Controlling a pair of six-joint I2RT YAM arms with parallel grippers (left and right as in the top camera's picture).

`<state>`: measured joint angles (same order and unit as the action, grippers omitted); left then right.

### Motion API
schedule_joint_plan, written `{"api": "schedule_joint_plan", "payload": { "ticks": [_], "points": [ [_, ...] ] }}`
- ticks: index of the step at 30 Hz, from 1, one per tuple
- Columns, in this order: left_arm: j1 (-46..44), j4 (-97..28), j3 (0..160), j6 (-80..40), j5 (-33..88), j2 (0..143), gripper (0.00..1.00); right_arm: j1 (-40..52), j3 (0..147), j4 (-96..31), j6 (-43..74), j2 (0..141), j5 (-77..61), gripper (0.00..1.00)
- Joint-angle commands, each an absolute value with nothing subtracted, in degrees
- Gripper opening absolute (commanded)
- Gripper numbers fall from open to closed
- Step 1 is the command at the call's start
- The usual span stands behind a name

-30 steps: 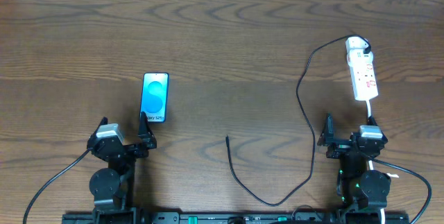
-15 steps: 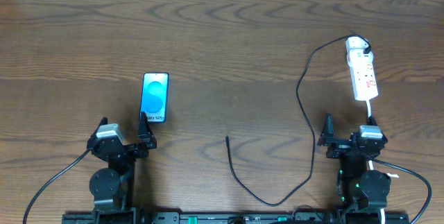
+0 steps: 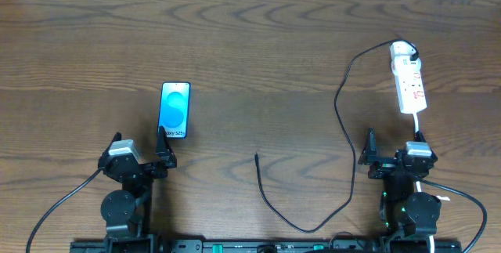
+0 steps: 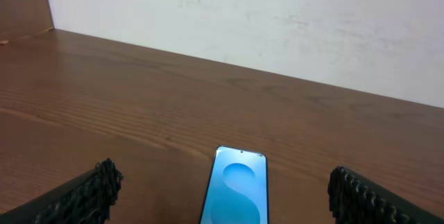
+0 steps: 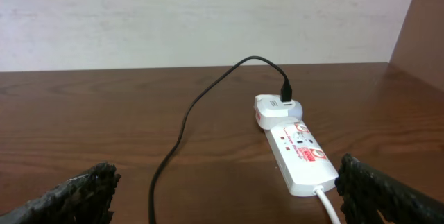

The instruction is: Plug charger to phone and switch on socket

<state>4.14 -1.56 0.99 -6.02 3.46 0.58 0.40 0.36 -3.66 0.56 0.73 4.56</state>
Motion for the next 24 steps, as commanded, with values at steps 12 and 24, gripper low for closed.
{"api": "schedule_joint_plan", "payload": {
  "ticks": [12, 24],
  "points": [
    [4.5, -3.8, 0.2, -6.3, 3.4, 0.3, 0.98, 0.8, 0.3, -3.9, -0.3, 0.3, 4.8, 0.99],
    [4.5, -3.9, 0.9, -5.3, 3.9, 0.3, 0.98, 0.8, 0.3, -3.9, -0.3, 0.3, 4.8, 0.99]
  ]
}}
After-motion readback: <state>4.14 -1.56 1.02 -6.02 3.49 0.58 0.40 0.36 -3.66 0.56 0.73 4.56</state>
